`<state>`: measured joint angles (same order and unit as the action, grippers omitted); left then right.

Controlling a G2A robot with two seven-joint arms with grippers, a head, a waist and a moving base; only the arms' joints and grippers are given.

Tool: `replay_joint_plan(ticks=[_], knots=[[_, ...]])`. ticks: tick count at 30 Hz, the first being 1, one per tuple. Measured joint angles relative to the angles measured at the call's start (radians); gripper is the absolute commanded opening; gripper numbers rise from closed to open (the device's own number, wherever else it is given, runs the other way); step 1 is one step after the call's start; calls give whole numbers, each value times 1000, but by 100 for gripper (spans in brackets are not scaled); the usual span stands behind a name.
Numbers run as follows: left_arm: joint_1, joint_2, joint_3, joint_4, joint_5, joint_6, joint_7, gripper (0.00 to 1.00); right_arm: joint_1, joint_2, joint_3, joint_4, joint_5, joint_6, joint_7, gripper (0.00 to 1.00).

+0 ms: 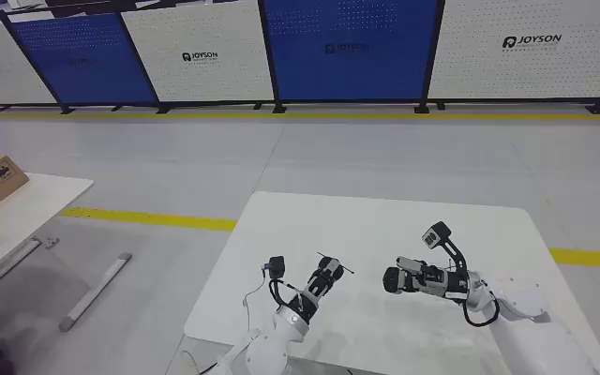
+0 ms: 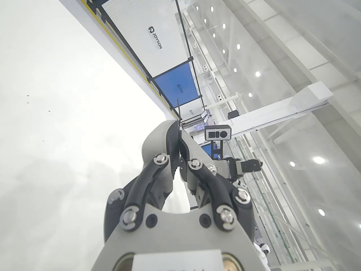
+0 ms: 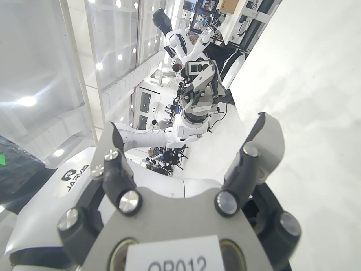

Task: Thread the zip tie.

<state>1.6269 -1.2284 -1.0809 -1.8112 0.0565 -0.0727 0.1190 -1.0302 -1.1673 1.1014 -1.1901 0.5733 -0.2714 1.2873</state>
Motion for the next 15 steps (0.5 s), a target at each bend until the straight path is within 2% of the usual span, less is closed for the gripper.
replay_joint_plan(ticks=[3, 6, 9, 11, 15], knots=[[-5, 3, -1, 9, 30, 8, -25, 0, 0, 0, 0, 0, 0, 0, 0, 100], [-5, 14, -21, 14, 128, 26, -90, 0, 0, 0, 0, 0, 0, 0, 0, 100], [12, 31, -62, -8, 191, 47, -198, 0, 0, 0, 0, 0, 0, 0, 0, 100], [22, 39, -96, -29, 179, 50, -264, 0, 0, 0, 0, 0, 0, 0, 0, 100], [25, 39, -103, -34, 153, 46, -271, 0, 0, 0, 0, 0, 0, 0, 0, 100]])
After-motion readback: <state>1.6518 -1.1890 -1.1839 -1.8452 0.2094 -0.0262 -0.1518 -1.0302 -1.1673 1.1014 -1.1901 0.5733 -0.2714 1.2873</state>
